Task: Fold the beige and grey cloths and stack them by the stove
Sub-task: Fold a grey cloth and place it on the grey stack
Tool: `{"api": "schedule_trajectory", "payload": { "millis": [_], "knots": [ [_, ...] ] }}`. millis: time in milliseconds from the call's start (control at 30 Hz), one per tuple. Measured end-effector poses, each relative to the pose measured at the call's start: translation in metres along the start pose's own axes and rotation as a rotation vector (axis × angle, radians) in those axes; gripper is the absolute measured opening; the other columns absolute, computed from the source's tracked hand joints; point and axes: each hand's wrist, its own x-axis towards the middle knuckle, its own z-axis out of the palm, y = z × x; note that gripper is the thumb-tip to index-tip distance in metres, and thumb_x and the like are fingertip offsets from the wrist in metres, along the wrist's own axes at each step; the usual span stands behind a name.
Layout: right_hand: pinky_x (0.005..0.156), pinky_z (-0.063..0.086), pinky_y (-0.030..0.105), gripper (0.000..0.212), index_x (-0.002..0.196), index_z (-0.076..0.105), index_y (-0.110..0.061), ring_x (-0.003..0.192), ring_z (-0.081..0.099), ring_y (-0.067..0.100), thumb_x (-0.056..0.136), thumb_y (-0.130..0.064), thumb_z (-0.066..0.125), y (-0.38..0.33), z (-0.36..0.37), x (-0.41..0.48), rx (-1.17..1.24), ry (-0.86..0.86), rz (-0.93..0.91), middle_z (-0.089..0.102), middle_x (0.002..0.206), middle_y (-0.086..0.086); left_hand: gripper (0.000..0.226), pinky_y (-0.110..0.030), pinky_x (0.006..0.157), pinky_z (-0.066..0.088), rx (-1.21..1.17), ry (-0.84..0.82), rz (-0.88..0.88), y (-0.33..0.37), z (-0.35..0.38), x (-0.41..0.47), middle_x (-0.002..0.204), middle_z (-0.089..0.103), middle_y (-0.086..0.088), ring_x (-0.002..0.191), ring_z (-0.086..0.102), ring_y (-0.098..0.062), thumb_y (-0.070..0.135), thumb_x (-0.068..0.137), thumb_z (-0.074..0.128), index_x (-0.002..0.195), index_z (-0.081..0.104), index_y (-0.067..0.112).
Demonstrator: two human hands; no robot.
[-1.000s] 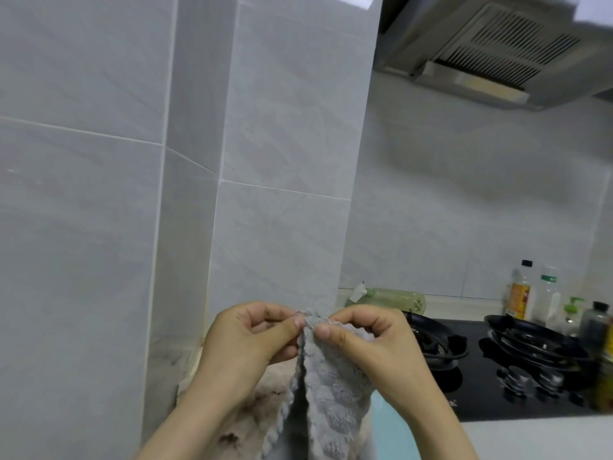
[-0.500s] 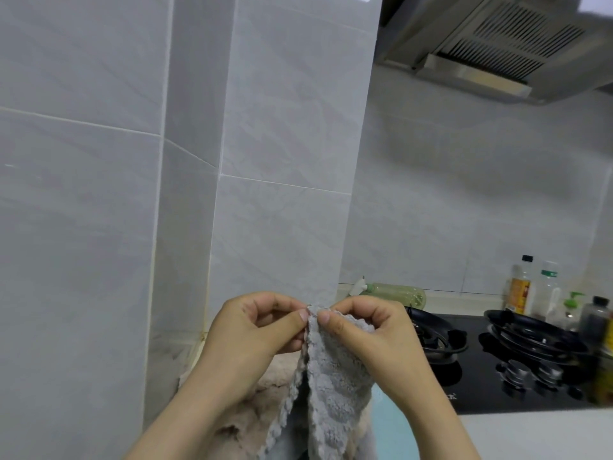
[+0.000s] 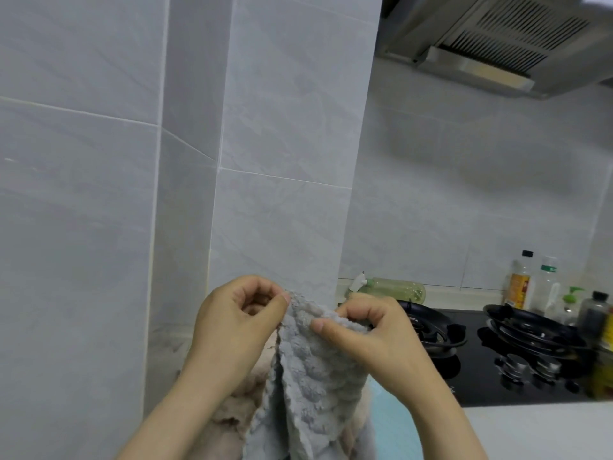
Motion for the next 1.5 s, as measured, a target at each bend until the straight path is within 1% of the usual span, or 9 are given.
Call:
{"api": "schedule_trajectory", "payload": {
  "millis": [167, 333, 500, 600, 733, 800, 933, 1167, 1500],
  "knots": [
    [0.062, 0.030, 0.015, 0.046, 0.051, 0.043, -0.027, 0.076, 0.046, 0.005, 0.067, -0.059, 0.072, 0.014, -0.011, 0.002, -0.338, 0.108, -0.132, 0.048, 0.068, -0.013, 0.015, -0.020, 0.055, 0.042, 0.080, 0.092, 0.061, -0.009, -0.008, 0.006, 0.060, 0.060, 0.001, 0.054, 0.047, -0.010, 0.024, 0.081, 0.069, 0.068, 0.061, 0.020],
    [0.064, 0.043, 0.030, 0.051, 0.058, 0.045, -0.022, 0.073, 0.050, 0.012, 0.070, -0.067, 0.063, 0.016, -0.020, 0.003, -0.453, 0.218, -0.176, 0.053, 0.066, -0.004, 0.015, -0.029, 0.057, 0.041, 0.099, 0.081, 0.087, -0.011, -0.012, 0.009, 0.059, 0.056, 0.000, 0.054, 0.048, -0.012, 0.034, 0.084, 0.063, 0.075, 0.058, 0.022],
    [0.053, 0.043, 0.038, 0.044, 0.060, 0.056, -0.015, 0.058, 0.051, 0.026, 0.066, -0.053, 0.077, 0.013, -0.019, 0.003, -0.226, 0.325, -0.122, 0.057, 0.057, 0.006, 0.015, -0.017, 0.046, 0.032, 0.122, 0.058, 0.127, -0.010, -0.005, 0.004, 0.054, 0.047, 0.006, 0.045, 0.038, -0.004, 0.023, 0.091, 0.057, 0.077, 0.057, 0.023],
    [0.052, 0.037, 0.029, 0.032, 0.070, 0.061, -0.020, 0.053, 0.041, 0.010, 0.064, -0.041, 0.085, 0.012, -0.020, 0.004, -0.084, 0.368, -0.038, 0.052, 0.060, -0.006, 0.013, -0.013, 0.047, 0.033, 0.032, 0.038, 0.118, -0.010, -0.004, 0.005, 0.053, 0.048, 0.010, 0.047, 0.040, -0.004, 0.021, 0.090, 0.060, 0.077, 0.060, 0.022],
    [0.072, 0.045, 0.015, 0.031, 0.094, 0.065, -0.037, 0.084, 0.057, -0.004, 0.068, -0.045, 0.081, 0.004, -0.022, 0.000, -0.172, 0.308, -0.037, 0.062, 0.087, -0.017, 0.010, -0.015, 0.056, 0.041, -0.086, 0.002, 0.111, -0.005, -0.001, 0.002, 0.060, 0.058, 0.012, 0.055, 0.049, -0.003, 0.021, 0.086, 0.066, 0.076, 0.065, 0.022],
    [0.082, 0.042, 0.009, 0.034, 0.103, 0.066, -0.041, 0.101, 0.055, -0.011, 0.072, -0.045, 0.077, -0.003, -0.020, -0.001, -0.219, 0.224, -0.081, 0.065, 0.099, -0.024, 0.007, -0.031, 0.063, 0.049, -0.134, -0.040, 0.097, -0.003, 0.003, -0.001, 0.069, 0.066, 0.004, 0.063, 0.057, -0.010, 0.026, 0.081, 0.073, 0.076, 0.068, 0.023],
    [0.087, 0.040, 0.005, 0.023, 0.104, 0.070, -0.039, 0.105, 0.057, -0.013, 0.082, -0.031, 0.074, -0.009, -0.013, 0.000, -0.191, 0.061, -0.115, 0.068, 0.100, -0.030, 0.005, -0.035, 0.068, 0.052, -0.109, -0.087, 0.108, 0.003, 0.012, -0.009, 0.073, 0.071, 0.001, 0.068, 0.063, -0.013, 0.021, 0.078, 0.075, 0.076, 0.071, 0.024],
    [0.085, 0.056, 0.035, 0.008, 0.089, 0.076, -0.031, 0.090, 0.067, 0.001, 0.082, -0.030, 0.075, -0.005, -0.011, 0.002, -0.097, 0.013, -0.068, 0.073, 0.088, -0.016, 0.005, -0.033, 0.069, 0.053, -0.088, -0.105, 0.110, 0.005, 0.017, -0.012, 0.076, 0.072, 0.001, 0.072, 0.067, -0.015, 0.020, 0.078, 0.073, 0.075, 0.071, 0.024],
    [0.057, 0.037, 0.013, 0.011, 0.079, 0.063, -0.024, 0.058, 0.050, 0.000, 0.089, -0.022, 0.063, 0.002, -0.016, 0.003, -0.043, 0.258, -0.135, 0.060, 0.064, -0.016, 0.015, -0.021, 0.059, 0.048, -0.071, -0.261, -0.007, 0.003, 0.021, -0.017, 0.066, 0.067, 0.004, 0.058, 0.059, -0.008, 0.013, 0.071, 0.080, 0.072, 0.066, 0.014]
  ]
}}
